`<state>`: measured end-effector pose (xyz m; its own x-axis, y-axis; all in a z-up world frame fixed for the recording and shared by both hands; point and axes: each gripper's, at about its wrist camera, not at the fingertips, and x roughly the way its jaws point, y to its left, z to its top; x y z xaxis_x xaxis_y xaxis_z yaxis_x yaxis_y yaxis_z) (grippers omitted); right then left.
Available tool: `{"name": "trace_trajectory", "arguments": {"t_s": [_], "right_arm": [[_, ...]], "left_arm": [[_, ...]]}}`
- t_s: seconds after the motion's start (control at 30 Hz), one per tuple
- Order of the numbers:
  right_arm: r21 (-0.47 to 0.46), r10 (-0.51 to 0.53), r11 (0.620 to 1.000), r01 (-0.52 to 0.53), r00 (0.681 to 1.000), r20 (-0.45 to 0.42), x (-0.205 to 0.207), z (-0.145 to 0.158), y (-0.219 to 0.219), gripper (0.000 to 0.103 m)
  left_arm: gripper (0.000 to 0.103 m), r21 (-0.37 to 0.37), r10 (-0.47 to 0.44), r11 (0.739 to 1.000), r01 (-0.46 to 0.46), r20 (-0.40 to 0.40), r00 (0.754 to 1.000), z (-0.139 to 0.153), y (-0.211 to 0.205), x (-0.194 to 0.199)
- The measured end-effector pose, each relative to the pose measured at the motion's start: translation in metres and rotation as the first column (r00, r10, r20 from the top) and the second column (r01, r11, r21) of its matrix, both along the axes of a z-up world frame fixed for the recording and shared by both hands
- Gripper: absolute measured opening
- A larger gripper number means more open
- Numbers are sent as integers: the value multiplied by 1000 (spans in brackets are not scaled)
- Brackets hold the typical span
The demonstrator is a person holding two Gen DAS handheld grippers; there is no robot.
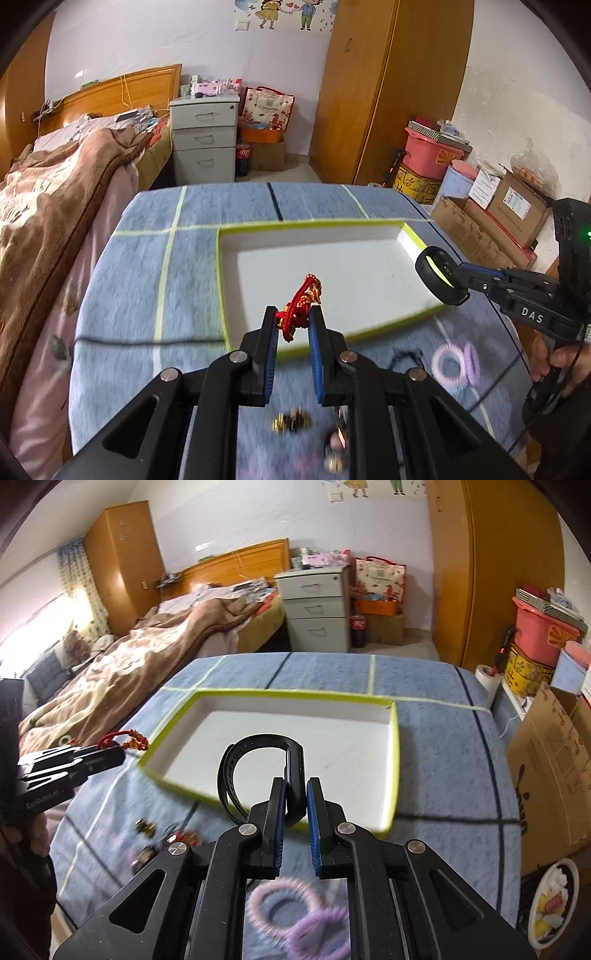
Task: Organize jewelry
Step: 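Carry both items into the lime-green box and open both grippers to release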
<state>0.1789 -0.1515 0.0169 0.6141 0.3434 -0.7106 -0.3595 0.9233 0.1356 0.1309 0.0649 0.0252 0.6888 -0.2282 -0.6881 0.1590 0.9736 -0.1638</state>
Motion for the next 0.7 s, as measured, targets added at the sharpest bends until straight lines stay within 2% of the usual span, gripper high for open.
{"name": "trace_trajectory", "arguments": {"t_s": [0.1, 0.2, 0.27, 0.5, 0.7], "right_arm": [[-12, -31, 999, 30, 999, -11, 22, -3, -5, 12], [-28, -59, 998, 58, 998, -28, 45, -10, -9, 12], [-41, -73, 997, 71, 997, -41, 57, -15, -10, 12], [-106, -94, 991, 87, 994, -63, 76, -31, -12, 12], [-120, -101, 989, 91, 991, -84, 88, -40, -10, 12]], "left_arm": [[17, -6, 6, 1000, -6, -28, 1000, -7, -3, 23], [17, 31, 14, 999, -12, -44, 999, -16, -5, 38], [17, 15, 13, 1000, -12, -73, 997, -22, -4, 50], [17, 16, 25, 1000, -23, -120, 992, -39, -3, 79], [17, 34, 28, 999, -23, -147, 989, -49, -4, 88]]}}
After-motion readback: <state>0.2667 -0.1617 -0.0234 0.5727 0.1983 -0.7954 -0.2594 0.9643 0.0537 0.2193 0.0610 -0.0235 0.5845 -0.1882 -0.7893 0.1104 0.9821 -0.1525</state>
